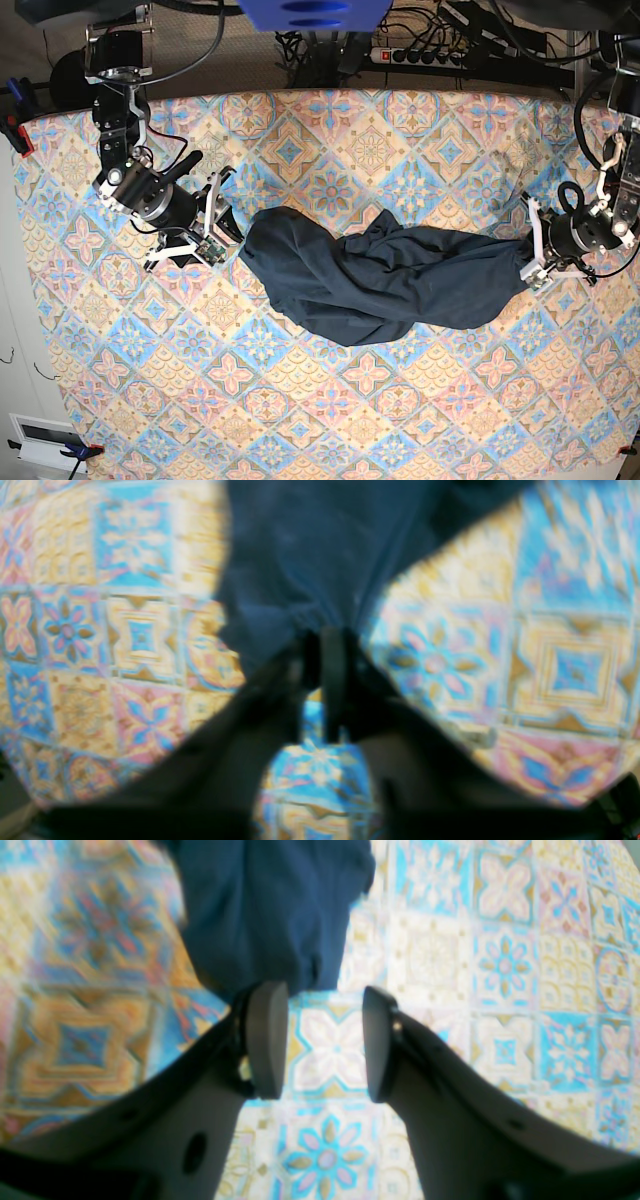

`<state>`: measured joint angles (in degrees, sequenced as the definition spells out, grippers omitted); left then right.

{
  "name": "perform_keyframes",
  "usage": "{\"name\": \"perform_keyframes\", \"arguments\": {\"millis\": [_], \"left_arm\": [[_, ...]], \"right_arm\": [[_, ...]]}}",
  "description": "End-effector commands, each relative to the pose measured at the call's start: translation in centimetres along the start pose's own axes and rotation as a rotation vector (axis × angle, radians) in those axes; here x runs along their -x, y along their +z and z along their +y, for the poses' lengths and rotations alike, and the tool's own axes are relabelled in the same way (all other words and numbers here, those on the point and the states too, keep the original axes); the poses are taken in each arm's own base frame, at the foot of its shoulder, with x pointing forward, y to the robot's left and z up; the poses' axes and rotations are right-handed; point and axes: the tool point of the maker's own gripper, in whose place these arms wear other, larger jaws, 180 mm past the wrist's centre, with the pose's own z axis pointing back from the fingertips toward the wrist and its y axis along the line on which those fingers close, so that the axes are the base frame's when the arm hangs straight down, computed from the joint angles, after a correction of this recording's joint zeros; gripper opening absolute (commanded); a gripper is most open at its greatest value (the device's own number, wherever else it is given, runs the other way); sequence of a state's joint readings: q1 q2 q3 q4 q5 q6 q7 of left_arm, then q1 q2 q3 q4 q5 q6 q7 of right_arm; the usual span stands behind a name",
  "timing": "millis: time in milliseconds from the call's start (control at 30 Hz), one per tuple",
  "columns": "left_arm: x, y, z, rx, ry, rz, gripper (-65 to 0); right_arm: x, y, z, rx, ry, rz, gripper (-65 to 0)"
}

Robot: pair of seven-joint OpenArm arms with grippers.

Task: Layout the t-shirt on the table in an organized manner, then fold the t-shirt properly
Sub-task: 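Stretch the shirt between both grippers, pulling them apart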

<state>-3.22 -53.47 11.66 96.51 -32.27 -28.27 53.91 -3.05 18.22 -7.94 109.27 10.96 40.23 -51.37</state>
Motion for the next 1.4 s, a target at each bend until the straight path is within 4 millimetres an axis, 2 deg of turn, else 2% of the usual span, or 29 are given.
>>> {"name": "perform_keyframes", "arguments": {"millis": [0, 67, 167, 200, 267, 333, 433, 633, 800, 867, 933, 967, 1000, 1033, 1067, 1100, 1167, 1233, 1300, 1367], "left_arm": [[-1.0, 1.0, 1.3, -0.043, -0.018, -0.031, -51.3], [-1.1, 1.1, 0.9, -0.026, 0.001, -0.043, -37.5], [-3.1, 1.7, 1.2, -0.015, 0.113, -0.158, -20.3], [-3.5, 2.2, 1.6, -0.017, 0.163, -0.201, -16.2], [-4.5, 3.6, 2.7, -0.027, 0.277, -0.310, -14.6], [-5.7, 4.4, 3.2, -0.025, 0.365, -0.408, -17.4], [-6.8, 3.9, 3.2, -0.019, 0.401, -0.456, -21.3], [-9.7, -2.5, 2.0, 0.068, 0.471, -0.428, -24.4], [-12.5, -6.6, 2.0, 0.062, 0.467, -0.416, -24.1], [-13.6, -8.4, 1.0, 0.074, 0.426, -0.381, -24.4], [-14.4, -10.7, -1.3, 0.103, 0.339, -0.305, -25.1], [-14.6, -11.5, -2.5, 0.117, 0.274, -0.264, -28.0], [-14.8, -12.1, -3.9, 0.134, 0.205, -0.233, -34.5], [-15.0, -12.5, -5.1, 0.155, 0.158, -0.215, -45.2], [-15.1, -12.7, -5.9, 0.172, 0.140, -0.209, -59.6], [-15.5, -12.5, -6.0, 0.175, 0.140, -0.221, -65.0], [-16.7, -11.3, -6.5, 0.188, 0.127, -0.264, -65.0], [-15.7, -9.5, -6.5, 0.196, 0.112, -0.257, -65.0], [-15.5, -7.5, -7.1, 0.219, 0.101, -0.291, -65.0], [-13.6, -5.4, -7.0, 0.218, 0.105, -0.307, -65.0]], "right_arm": [[-0.9, 0.0, -0.3, 0.001, 0.008, -0.032, -41.2], [0.3, -0.8, 0.2, -0.024, -0.008, -0.003, -41.3], [-0.7, -1.1, -1.3, -0.001, -0.002, -0.018, -41.3], [-1.5, -1.0, -2.0, 0.012, 0.008, -0.034, -41.3], [-2.7, -1.0, -2.9, 0.030, 0.025, -0.057, -41.4], [-3.1, -0.9, -3.3, 0.038, 0.030, -0.065, -41.4], [-3.2, -0.9, -3.4, 0.040, 0.031, -0.067, -41.4], [-3.2, -0.9, -3.4, 0.039, 0.031, -0.068, -41.4], [-3.1, -0.9, -3.2, 0.035, 0.030, -0.066, -41.4], [-3.1, -1.0, -3.1, 0.034, 0.030, -0.065, -41.4], [-3.1, -0.9, -3.2, 0.038, 0.030, -0.067, -41.4], [-3.1, -0.9, -3.2, 0.037, 0.029, -0.066, -41.4], [-3.1, -0.8, -3.2, 0.039, 0.029, -0.067, -41.4], [-3.1, -0.8, -3.3, 0.040, 0.029, -0.067, -41.4], [-3.0, -0.9, -3.3, 0.039, 0.027, -0.065, -41.4], [-3.0, -0.9, -3.3, 0.040, 0.025, -0.064, -41.4], [-3.0, -0.9, -3.3, 0.040, 0.025, -0.064, -41.4], [-3.0, -0.9, -3.3, 0.040, 0.025, -0.064, -41.4], [-2.9, -0.9, -3.3, 0.040, 0.024, -0.063, -41.4], [-2.9, -1.0, -3.3, 0.037, 0.025, -0.062, -41.4]]}}
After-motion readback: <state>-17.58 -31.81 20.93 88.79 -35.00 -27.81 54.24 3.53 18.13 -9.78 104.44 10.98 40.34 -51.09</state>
